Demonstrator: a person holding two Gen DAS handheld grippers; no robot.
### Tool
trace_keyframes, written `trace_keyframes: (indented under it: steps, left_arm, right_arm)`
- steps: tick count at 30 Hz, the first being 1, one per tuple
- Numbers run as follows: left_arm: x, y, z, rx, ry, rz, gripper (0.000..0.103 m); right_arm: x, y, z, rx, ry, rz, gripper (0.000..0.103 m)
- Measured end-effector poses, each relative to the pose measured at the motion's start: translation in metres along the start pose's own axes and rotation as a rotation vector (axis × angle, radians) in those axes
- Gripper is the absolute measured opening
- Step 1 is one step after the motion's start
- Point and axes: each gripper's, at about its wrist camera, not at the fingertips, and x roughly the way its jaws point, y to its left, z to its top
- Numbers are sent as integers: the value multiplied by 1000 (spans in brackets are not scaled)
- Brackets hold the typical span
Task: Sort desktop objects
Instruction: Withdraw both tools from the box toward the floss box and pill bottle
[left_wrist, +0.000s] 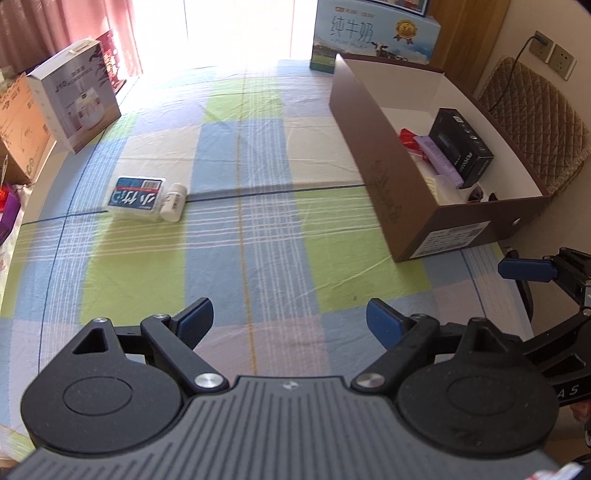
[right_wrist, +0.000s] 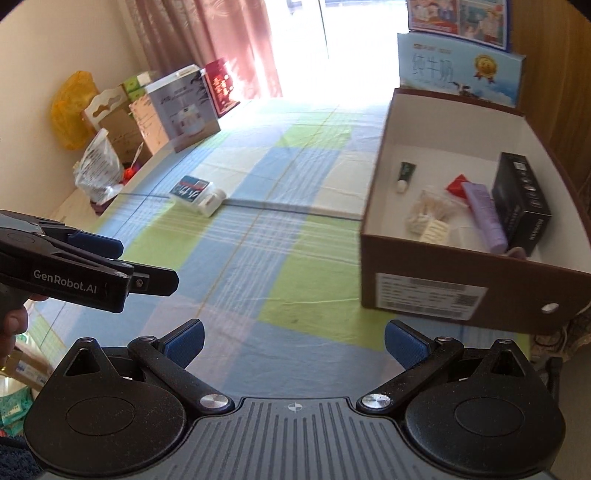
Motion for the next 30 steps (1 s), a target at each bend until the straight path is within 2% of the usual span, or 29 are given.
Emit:
trace_keyframes:
  steps: [14,30]
  left_arm:
    - [1,58,-10,-54,35,45,88]
    - [11,133,-12,-107,64,78,88]
  right_arm:
    - [38,45,13,-27,45,35,101]
    - [97,99,37,-42,92,36,101]
